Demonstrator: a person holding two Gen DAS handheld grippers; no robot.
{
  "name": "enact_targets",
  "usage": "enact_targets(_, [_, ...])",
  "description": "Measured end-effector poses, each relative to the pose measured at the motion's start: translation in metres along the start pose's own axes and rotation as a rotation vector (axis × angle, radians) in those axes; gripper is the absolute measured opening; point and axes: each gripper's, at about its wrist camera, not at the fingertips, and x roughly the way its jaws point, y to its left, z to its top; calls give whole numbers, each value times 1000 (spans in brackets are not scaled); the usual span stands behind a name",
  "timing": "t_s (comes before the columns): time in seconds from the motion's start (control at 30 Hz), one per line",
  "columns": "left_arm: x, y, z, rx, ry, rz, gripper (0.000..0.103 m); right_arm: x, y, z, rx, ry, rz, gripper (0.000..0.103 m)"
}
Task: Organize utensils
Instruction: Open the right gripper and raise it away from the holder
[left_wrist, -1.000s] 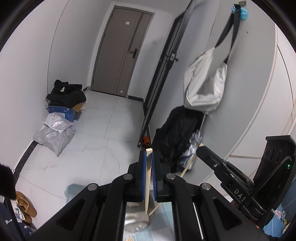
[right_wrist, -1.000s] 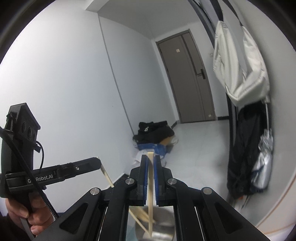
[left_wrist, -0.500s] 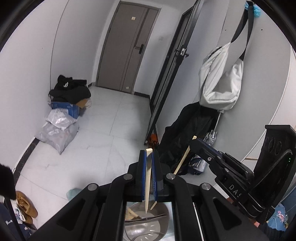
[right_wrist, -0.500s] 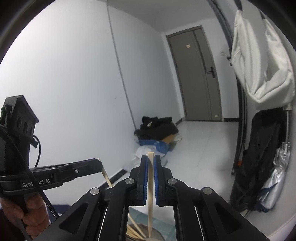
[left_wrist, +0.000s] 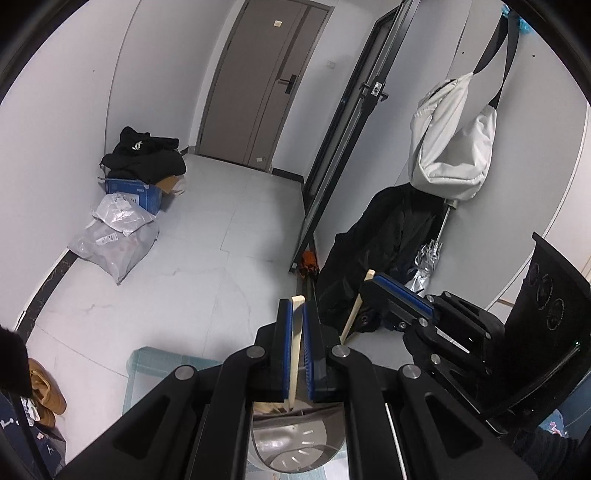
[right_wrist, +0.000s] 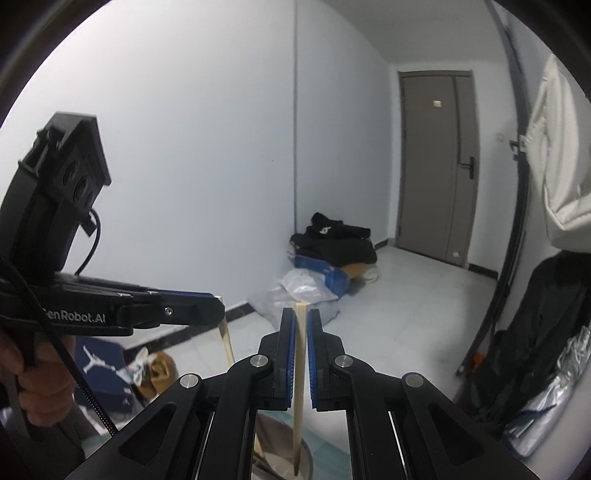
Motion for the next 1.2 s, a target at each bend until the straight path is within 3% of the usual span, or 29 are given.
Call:
enact_targets(0.23, [4, -2, -13, 18, 42, -15, 2, 7, 4, -16, -20, 43, 35, 5])
enact_targets(0.37, [8, 2, -19, 4, 105, -39, 2, 13, 7, -27, -24, 80, 51, 5])
enact_targets(0.53, [6, 2, -22, 16, 126, -8, 3, 17, 8, -39, 8, 131, 63, 9])
enact_targets(0.6, [6, 4, -22, 2, 140, 12, 10, 12, 8, -41, 27, 134, 47, 26])
enact_targets(0.77, [-8, 8, -25, -14, 92, 78, 45, -12, 2, -46, 121, 117, -2, 34])
enact_targets(1.0, [-33, 14, -33, -59, 54, 130, 52, -48, 4, -50, 235, 73, -45, 50])
enact_targets(1.13, [-53, 1, -42, -26, -11, 185, 70, -65, 15, -49, 250, 53, -66, 54])
enact_targets(1.2, [-61, -4, -47, -11, -35, 198, 72, -72, 21, -49, 256, 45, -68, 56])
